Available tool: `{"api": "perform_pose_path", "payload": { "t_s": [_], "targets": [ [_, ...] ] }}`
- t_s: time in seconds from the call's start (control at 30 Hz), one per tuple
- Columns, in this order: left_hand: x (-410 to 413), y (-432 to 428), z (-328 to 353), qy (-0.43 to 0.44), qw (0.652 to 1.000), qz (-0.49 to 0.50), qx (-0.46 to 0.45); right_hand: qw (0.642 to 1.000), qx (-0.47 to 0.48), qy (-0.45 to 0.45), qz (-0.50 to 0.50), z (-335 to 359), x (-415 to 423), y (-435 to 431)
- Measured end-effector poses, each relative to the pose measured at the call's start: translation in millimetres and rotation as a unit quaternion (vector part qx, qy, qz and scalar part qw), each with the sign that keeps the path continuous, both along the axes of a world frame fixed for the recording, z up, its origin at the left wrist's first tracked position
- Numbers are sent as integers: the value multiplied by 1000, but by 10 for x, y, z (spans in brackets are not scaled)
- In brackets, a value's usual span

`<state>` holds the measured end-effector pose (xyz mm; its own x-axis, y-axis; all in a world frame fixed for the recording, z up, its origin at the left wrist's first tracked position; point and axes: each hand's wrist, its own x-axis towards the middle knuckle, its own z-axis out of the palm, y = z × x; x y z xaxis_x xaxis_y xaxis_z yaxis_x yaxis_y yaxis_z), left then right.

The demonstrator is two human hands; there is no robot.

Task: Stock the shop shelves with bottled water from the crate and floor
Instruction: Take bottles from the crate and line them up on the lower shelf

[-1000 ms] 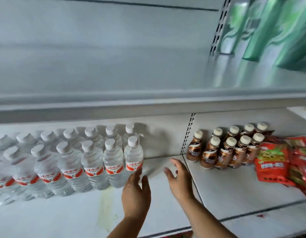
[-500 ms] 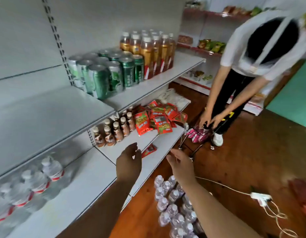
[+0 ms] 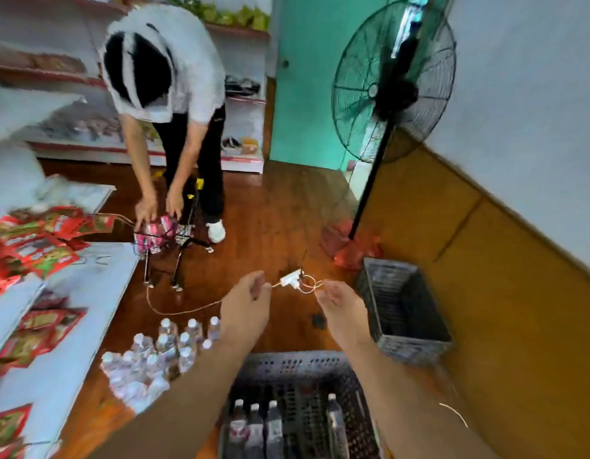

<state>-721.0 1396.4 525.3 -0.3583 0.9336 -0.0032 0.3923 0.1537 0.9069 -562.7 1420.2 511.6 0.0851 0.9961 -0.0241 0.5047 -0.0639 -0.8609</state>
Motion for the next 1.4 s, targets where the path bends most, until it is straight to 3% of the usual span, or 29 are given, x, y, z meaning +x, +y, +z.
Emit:
{"api": "perform_pose_path", "payload": {
  "t_s": [0.27,0.43,0.67,0.87,1.1,1.4],
  "targets": [
    [1759,-3,-359,-24,997,-52,-42,998,-60,3,-15,-376,1699,-128],
    [1943,181,-794,-44,994,-40,-96,990,-137,-16,-4,-921,1994,101],
    [1847,635,-1816,-55,971,-56,-226,961,-270,41,-55,-2051,2003,594],
    [1747,1099,-3003,-73,943,-56,-320,923,-377,51,-51,-3250,1923,971],
    [1822,1174,-5023,-69,909,-29,-410,871,-485,-17,-75,-5177,1885,966],
    [2488,855,-7273,-214,831,49,-511,854,-510,-21,-103,-7288,2048,781]
  ]
}}
